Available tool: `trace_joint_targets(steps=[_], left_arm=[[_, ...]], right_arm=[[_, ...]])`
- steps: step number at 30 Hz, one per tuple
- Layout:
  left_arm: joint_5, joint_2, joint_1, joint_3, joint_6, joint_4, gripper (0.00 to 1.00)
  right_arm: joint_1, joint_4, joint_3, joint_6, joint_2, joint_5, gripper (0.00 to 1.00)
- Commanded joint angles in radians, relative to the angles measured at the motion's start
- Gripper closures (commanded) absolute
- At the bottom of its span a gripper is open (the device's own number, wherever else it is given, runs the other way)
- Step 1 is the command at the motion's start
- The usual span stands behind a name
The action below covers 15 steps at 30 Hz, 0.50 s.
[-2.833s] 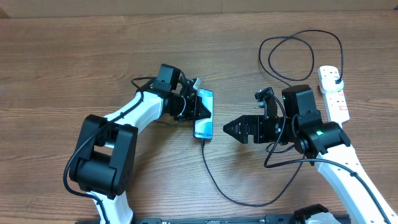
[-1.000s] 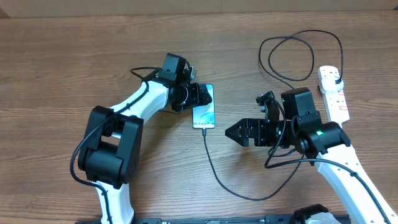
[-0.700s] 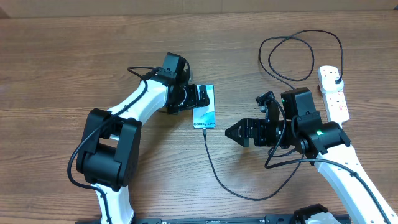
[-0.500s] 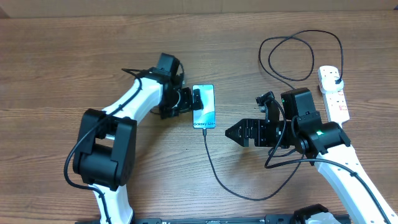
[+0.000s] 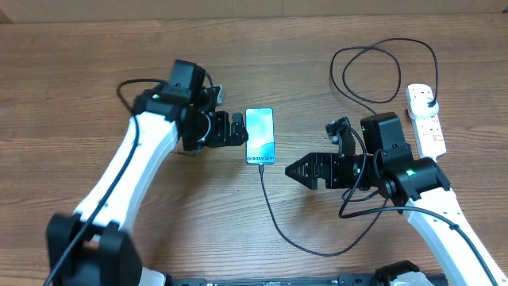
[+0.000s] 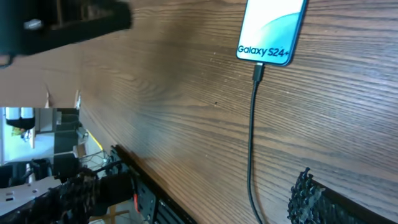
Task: Plug charger to phone and switch on socket
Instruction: 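Lower the phone screen-up onto the table with the left gripper, then move the right gripper over the white power strip's switch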
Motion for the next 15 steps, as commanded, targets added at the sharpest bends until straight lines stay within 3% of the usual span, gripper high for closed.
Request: trace_joint_targets(steps=[1, 6, 8, 10, 15], left_arm=[[0.011, -0.095, -0.013, 0.006, 0.121, -0.048, 0.02], [0.007, -0.196, -0.037, 0.001, 0.192, -0.081, 0.07], [-0.016, -0.219, -0.045, 0.001, 0.190, -0.081, 0.07], [-0.033, -0.227, -0.047, 0.001, 0.188, -0.082, 0.00], [-0.042, -0.225, -0.046, 0.001, 0.130, -0.100, 0.00]], right_arm=[[0.000, 0.006, 0.009, -0.005, -0.019, -0.044, 0.00], [-0.002, 0.017, 0.009, -0.034, -0.043, -0.057, 0.00], [-0.007, 0.034, 0.009, -0.035, -0.050, -0.033, 0.00], [-0.018, 0.060, 0.009, -0.036, -0.050, -0.027, 0.00], [-0.061, 0.118, 0.009, -0.052, -0.049, 0.114, 0.00]])
